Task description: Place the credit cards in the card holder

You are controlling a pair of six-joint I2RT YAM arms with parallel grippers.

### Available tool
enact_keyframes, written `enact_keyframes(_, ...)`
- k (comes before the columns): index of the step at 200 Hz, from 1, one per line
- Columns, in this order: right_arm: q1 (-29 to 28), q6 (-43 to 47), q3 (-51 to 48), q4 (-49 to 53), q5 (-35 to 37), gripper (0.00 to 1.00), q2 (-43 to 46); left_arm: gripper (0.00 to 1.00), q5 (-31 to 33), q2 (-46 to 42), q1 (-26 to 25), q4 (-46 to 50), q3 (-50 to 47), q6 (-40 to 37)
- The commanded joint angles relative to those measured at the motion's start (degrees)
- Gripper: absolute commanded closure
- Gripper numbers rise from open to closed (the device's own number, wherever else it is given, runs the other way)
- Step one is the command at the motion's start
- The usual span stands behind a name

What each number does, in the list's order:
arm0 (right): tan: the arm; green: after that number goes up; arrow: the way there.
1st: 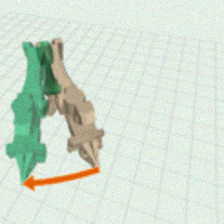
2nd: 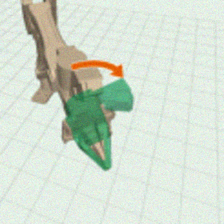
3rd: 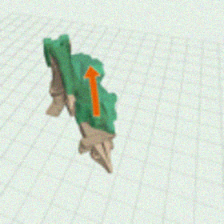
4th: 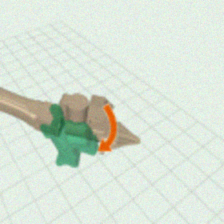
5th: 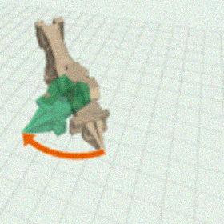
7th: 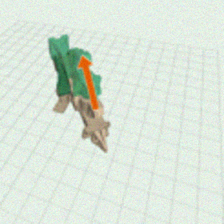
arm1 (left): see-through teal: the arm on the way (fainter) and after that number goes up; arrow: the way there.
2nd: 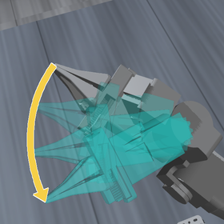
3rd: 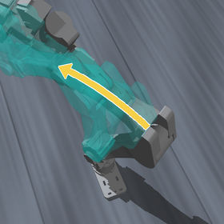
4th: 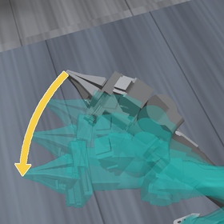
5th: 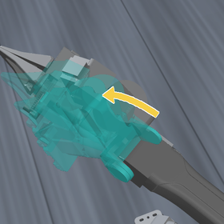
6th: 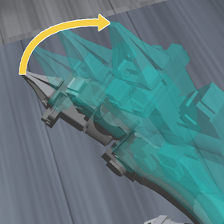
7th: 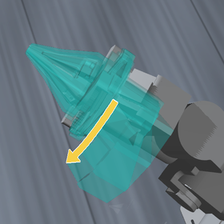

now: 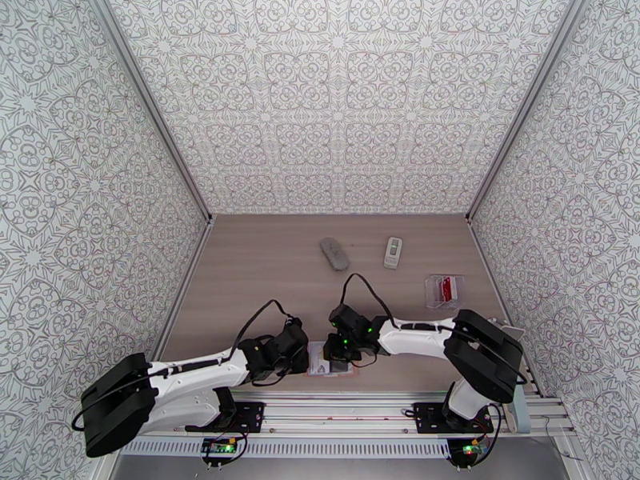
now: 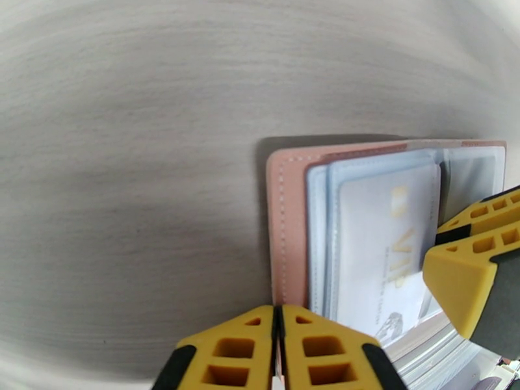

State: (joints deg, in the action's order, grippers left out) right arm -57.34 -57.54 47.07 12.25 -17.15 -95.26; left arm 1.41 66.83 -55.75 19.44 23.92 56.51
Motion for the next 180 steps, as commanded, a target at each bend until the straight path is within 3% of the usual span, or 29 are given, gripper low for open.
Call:
enact_keyframes(1,-0.9,0.6,2.1,2.7,1.0,0.78,1.9,0.84,1.1,-2.2,-0.6,2.3,0.7,-0.9)
enact_keyframes(108,-0.9,6.3,7.0,19.8,12.6,0.63,10.2,0.75,3.8,-12.2,1.6,8.4,0.6,-1.3)
enact_keyframes(153,-0.9,8.6,9.9,29.5,20.4,0.58,9.5,0.75,3.3,-12.7,2.4,7.4,-0.3,-1.4)
enact_keyframes(180,-0.9,9.4,10.9,31.4,21.1,0.54,7.9,0.75,2.8,-12.0,2.6,6.3,-0.9,-1.2)
